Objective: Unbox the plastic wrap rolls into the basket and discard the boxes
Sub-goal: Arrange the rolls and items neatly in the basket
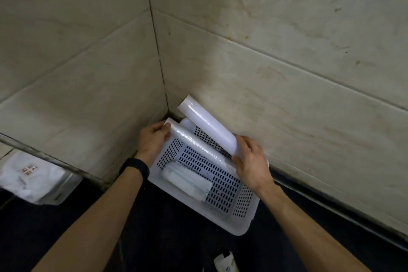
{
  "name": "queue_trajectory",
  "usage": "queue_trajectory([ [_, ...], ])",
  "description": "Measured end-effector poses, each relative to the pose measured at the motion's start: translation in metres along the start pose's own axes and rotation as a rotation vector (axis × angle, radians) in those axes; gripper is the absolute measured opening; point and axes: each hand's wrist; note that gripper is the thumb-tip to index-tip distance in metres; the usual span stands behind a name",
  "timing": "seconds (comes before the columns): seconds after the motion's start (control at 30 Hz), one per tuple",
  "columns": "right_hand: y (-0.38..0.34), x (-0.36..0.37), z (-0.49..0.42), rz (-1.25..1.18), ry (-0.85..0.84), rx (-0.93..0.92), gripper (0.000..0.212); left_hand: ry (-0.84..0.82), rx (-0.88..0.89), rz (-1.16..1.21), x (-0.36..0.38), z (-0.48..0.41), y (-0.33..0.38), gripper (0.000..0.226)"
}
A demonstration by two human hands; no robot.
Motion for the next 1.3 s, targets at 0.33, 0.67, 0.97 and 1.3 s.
queue_trajectory([
  [0.33, -0.001, 0.032, 0.009, 0.114, -0.012, 0.079, 0.054, -0.068, -0.014, -0.004, 0.01, -0.011, 0.005, 0.014],
  [0.67, 0.026, 0.026, 0.031, 0.268, 0.078, 0.092, 0.033, 0.032, -0.077, 0.128, -0.001, -0.012, -0.007, 0.01],
  [0.97, 0.027, 0.039, 0.043, 0.12, -0.021, 0.126, 0.073, 0.064, -0.051, 0.123, 0.004, -0.01, -0.011, 0.01],
  [1.3, 0.01, 0.035, 0.04, 0.274, -0.179, 0.172, 0.078, -0.159, 0.119, -0.483, 0.007, 0.019, 0.009, 0.02],
])
Point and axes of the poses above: each hand's wrist, its own z-axis away from the middle knuckle, its own x-axis out of the palm, y = z × x, and after that the axes turned 8 degrees about z, right-handed
